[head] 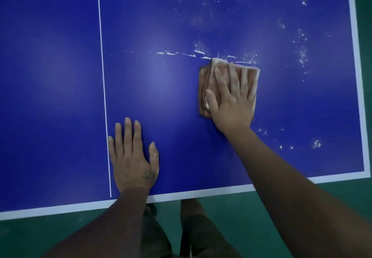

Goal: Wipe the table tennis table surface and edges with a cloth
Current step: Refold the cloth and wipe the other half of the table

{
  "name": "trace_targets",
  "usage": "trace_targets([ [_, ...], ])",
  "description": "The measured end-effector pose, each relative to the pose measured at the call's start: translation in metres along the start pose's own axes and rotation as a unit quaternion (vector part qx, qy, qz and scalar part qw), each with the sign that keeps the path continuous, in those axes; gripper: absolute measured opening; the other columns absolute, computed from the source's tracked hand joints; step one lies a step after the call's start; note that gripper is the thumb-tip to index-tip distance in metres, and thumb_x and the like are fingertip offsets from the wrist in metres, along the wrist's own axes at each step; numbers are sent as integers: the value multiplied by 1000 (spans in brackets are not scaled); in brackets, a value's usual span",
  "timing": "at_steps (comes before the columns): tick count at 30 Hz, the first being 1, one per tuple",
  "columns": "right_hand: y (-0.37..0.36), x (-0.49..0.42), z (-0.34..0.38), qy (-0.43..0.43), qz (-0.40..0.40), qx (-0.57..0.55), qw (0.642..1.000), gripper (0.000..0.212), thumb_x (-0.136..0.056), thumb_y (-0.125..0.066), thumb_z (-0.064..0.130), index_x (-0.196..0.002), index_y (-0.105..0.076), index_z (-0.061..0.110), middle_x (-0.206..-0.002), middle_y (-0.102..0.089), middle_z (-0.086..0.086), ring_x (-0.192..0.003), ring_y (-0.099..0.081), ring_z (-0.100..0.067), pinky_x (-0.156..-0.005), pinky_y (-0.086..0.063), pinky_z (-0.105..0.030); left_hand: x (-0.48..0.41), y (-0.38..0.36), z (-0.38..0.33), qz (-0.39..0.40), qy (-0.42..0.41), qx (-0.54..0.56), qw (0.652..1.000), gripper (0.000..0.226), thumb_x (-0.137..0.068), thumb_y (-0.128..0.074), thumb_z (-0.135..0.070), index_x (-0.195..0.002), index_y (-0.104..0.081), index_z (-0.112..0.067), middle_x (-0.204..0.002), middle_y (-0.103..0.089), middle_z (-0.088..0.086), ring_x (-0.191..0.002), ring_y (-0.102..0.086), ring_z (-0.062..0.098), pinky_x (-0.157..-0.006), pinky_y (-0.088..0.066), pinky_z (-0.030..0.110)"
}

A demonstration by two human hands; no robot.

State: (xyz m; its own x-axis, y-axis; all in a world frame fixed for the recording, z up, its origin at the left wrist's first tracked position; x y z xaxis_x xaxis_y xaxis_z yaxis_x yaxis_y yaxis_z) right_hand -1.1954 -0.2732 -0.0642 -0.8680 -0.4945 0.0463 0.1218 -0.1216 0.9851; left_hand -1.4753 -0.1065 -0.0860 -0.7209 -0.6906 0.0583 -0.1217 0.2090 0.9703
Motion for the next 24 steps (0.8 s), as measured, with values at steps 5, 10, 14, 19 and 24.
trace_targets([
  [5,-13,114,1,50,-9,-1,999,66,-111,-40,57,-170,-27,34,-180,-17,1,-167,-12,-33,-129,-14,-69,0,-2,1,-10,-2,1,1000,74,-111,-36,-49,-175,-19,-18,-185,-7,-1,-171,-4,25,-138,-7,54],
  [10,-20,189,-49,42,44,18,998,68,-109,-36,61,-170,-29,33,-180,-18,-1,-166,-12,-37,-128,-15,-71,1,-4,2,-14,-1,4,1000,73,-111,-34,-50,-175,-20,-18,-184,-9,-1,-171,-5,26,-138,-6,54],
  [14,-10,139,-67,34,21,29,999,66,-109,-39,59,-169,-31,32,-179,-19,-2,-167,-11,-35,-129,-14,-68,0,-5,2,-7,0,-2,1000,73,-111,-32,-51,-175,-20,-18,-185,-8,-1,-171,-4,26,-138,-3,51],
  [19,4,26,-84,-17,-30,30,999,64,-111,-36,58,-170,-25,37,-179,-19,1,-167,-11,-30,-131,-10,-64,0,-3,-1,-5,3,-3,1000,73,-111,-33,-50,-175,-19,-18,-185,-7,0,-171,-2,25,-138,-1,51],
  [24,6,2,-75,-44,-10,18,999,65,-111,-33,58,-171,-21,36,-180,-16,0,-167,-7,-30,-132,-5,-64,2,0,0,-7,7,12,1000,72,-111,-34,-49,-175,-22,-19,-184,-11,0,-171,-3,25,-138,-4,53],
])
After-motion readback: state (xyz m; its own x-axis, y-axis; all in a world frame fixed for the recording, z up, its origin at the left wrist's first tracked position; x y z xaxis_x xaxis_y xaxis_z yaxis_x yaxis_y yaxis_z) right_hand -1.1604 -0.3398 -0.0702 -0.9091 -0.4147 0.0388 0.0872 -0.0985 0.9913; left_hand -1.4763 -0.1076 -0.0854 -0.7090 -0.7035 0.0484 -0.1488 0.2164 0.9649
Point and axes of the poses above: each hand's wrist, its own x-axis away from the middle knuckle, its own y-axis out of the back of the hand, z = x × y, the point moved 10 cm from there along -x, towards the middle knuckle
